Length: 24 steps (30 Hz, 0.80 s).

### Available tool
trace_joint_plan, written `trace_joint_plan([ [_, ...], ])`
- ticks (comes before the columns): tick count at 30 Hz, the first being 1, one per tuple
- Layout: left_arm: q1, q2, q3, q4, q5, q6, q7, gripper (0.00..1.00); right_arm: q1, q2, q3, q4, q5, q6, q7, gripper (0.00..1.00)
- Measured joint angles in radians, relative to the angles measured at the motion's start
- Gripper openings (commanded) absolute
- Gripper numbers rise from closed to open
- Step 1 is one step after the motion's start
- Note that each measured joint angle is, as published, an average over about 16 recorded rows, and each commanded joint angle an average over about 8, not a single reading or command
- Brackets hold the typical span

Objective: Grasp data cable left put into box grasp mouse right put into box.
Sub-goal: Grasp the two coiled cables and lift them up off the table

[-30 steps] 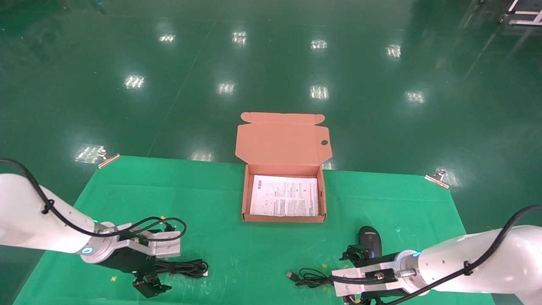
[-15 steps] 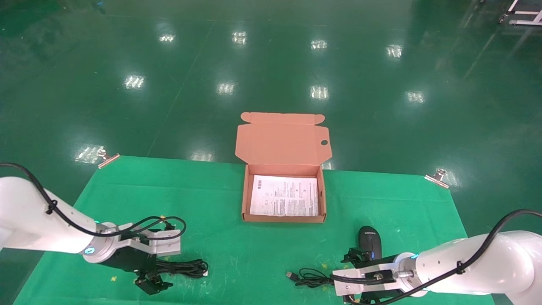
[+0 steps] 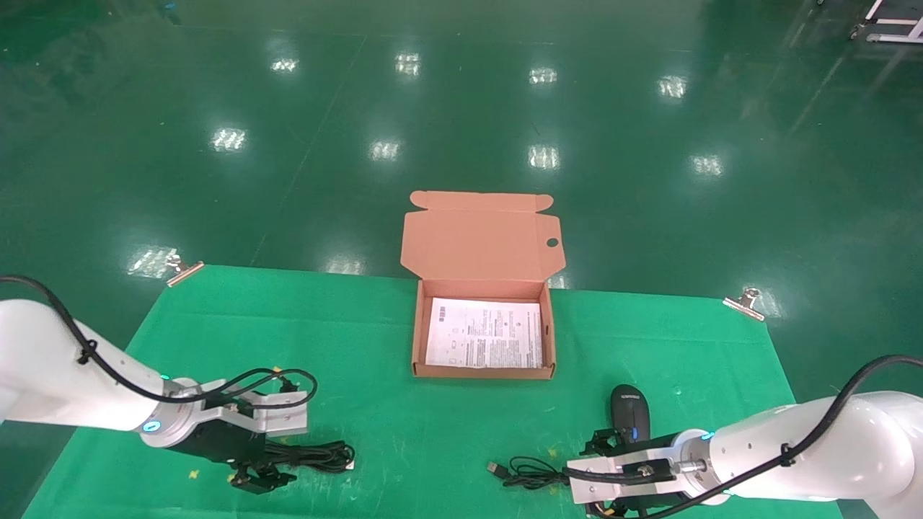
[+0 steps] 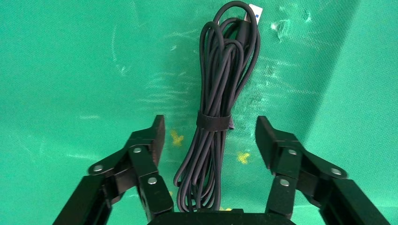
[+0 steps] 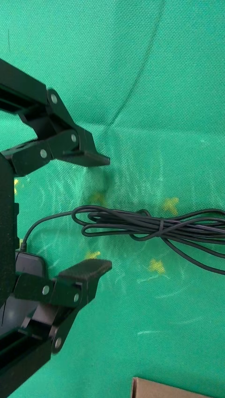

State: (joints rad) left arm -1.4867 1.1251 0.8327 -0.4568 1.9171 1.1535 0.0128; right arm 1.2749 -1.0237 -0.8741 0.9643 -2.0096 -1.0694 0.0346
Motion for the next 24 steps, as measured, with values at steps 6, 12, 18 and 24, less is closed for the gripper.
trace_joint_plan([
  [6,0.0,-0.001,0.001,-0.003,0.001,0.002,-0.001,0.0,0.0,0.001,0.0,0.002,0.0,-0.001,0.0,0.0],
  [12,0.001,-0.001,0.001,-0.005,0.001,0.002,-0.002,0.0,0.001,0.002,0.0,0.004,0.001,-0.002,0.001,0.0],
  [18,0.001,-0.001,0.001,-0.006,0.002,0.003,-0.002,0.0,0.001,0.002,0.0,0.005,0.001,-0.003,0.001,0.0],
  [24,0.001,-0.002,0.001,-0.007,0.002,0.004,-0.002,0.0,0.001,0.002,0.0,0.005,0.001,-0.003,0.001,0.0],
])
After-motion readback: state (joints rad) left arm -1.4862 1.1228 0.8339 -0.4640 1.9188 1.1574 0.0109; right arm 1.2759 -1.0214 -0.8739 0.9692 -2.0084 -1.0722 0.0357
